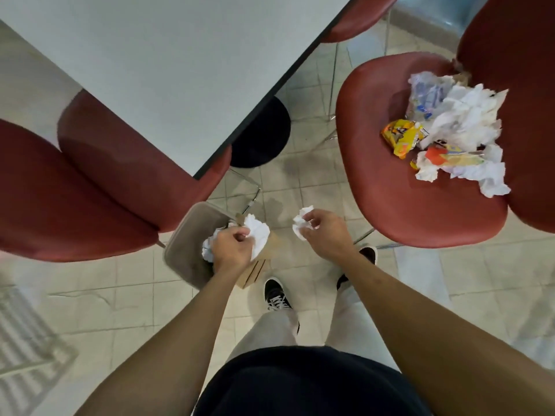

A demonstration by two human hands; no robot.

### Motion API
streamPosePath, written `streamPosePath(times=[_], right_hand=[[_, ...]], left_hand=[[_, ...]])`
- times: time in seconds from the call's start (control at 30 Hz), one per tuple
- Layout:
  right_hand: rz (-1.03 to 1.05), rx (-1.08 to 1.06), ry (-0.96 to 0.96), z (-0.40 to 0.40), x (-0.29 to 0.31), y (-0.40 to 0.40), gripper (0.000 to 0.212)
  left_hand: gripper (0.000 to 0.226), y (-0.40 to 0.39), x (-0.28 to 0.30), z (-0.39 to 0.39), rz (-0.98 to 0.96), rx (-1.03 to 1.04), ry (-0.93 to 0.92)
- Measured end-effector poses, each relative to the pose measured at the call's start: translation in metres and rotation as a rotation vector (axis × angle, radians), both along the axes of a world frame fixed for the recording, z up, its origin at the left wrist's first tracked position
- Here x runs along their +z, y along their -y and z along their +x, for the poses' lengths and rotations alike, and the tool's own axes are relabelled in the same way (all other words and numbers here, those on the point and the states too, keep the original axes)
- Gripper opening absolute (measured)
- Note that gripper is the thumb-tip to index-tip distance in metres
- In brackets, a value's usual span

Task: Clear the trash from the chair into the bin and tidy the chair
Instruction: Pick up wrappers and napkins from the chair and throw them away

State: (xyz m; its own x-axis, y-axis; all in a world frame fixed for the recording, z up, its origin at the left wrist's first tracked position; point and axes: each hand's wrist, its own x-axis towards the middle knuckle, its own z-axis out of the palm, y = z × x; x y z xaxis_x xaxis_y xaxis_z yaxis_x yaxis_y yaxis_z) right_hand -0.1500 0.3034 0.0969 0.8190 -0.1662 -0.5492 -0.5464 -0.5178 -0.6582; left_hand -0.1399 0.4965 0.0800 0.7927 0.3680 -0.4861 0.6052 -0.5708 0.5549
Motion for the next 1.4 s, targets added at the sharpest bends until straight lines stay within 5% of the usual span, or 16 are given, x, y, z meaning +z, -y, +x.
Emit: streamPosePath(times=[0.3,0.53,0.97,1.4], right_hand=[[0.097,0.17,-0.037,0.0,-0.001,-0.114,0.027],[0.149,0.184,-0.015,0.002,-0.001,-0.134,0.043],[0.077,-0.038,-0.048,0.023,-0.001,0.002,0.048],[-0.015,-0.436,-0.05,0.023,-0.019,0.23,0.051]], left_hand=[[0.02,-0.1,-0.008,-0.027,0.032,0.243,0.015],[0.025,-0.112,-0.009,-0.026,0.086,0.142,-0.051],[0.02,0.003,-0.004,0.036,-0.014,-0.212,-0.022],[0.027,0.242,-0.02,0.102,-0.065,-0.572,-0.036]])
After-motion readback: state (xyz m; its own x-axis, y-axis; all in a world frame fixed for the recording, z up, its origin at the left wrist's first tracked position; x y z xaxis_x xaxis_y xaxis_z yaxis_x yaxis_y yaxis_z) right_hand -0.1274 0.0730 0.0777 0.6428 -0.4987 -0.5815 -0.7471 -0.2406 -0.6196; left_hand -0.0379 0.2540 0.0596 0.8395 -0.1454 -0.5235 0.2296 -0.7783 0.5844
